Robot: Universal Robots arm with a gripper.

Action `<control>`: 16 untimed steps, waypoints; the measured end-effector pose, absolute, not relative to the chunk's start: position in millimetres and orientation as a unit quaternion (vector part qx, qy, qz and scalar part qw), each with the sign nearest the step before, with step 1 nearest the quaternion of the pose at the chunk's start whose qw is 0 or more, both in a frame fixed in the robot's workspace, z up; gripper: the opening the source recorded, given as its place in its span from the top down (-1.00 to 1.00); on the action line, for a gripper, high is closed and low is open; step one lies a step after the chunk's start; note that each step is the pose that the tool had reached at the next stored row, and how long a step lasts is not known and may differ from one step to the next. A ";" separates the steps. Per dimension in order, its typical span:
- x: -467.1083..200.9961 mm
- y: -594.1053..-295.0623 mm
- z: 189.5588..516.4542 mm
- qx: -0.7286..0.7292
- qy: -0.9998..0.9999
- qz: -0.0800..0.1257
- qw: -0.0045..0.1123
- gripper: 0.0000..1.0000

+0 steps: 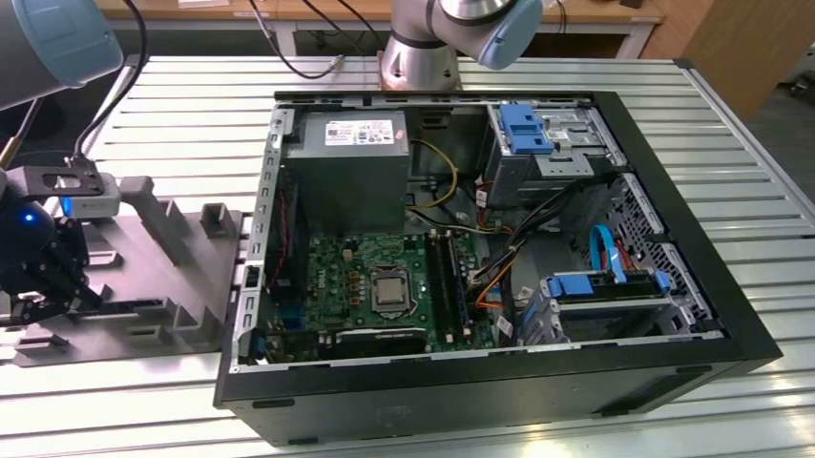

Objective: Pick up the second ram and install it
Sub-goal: 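Pick up the second ram and move it above second insertion slot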

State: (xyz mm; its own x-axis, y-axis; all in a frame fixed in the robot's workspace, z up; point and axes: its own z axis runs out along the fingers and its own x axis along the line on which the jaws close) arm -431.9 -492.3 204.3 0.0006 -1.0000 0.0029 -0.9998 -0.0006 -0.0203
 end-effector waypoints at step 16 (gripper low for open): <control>-431.9 -492.3 232.6 -0.707 0.707 -0.008 0.006 0.77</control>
